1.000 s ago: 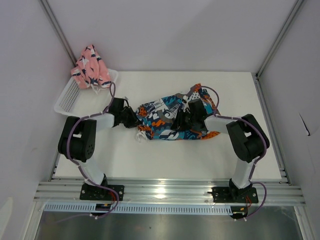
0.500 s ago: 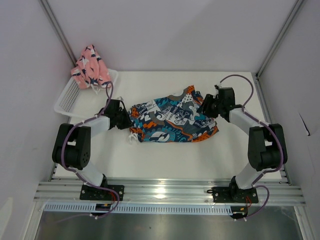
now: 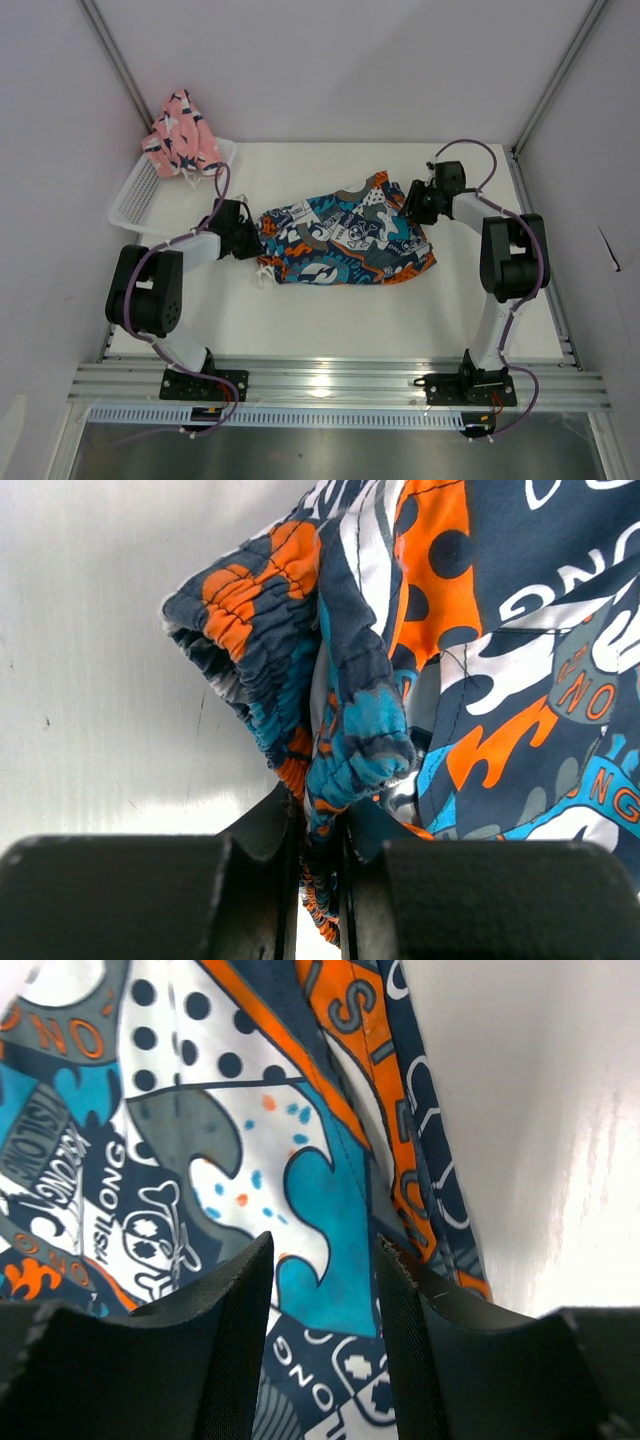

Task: Fold and stack the shorts
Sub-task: Fold the shorts

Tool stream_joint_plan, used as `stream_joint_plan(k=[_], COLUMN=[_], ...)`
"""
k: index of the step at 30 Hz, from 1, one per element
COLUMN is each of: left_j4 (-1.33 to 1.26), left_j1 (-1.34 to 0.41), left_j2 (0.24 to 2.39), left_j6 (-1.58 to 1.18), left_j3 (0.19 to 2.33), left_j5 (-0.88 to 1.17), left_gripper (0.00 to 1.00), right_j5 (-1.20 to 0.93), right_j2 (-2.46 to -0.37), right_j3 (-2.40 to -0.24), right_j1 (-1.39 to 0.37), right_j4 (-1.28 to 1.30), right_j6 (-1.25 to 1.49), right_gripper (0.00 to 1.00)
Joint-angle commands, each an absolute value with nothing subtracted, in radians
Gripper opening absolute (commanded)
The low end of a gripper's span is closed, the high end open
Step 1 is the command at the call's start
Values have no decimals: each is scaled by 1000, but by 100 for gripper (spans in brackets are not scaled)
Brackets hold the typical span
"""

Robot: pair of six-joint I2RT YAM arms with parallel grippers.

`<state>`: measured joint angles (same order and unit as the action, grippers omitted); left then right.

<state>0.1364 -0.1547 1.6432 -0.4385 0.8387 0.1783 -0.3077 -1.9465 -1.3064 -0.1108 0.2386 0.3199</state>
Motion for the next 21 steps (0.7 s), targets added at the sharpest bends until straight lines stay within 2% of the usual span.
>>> stream_joint_plan(k=[1,11,21], left_j4=[115,121,127], left_j1=[-152,-152,-152], left_j2=[1652,1657,1661], left_j6=[-402,-400,-406], left_j3=[844,845,850], left_j5=[172,170,161], left_gripper=[0,0,0], right_j5=[-333,-309,-252], right_j2=[-1999,-2075,-2031], right_j3=[-1365,-1390,-1344], right_j1=[-106,-104,-97], right_j4=[270,302,302], right_j6=[291,293,288], right_gripper=[48,47,46])
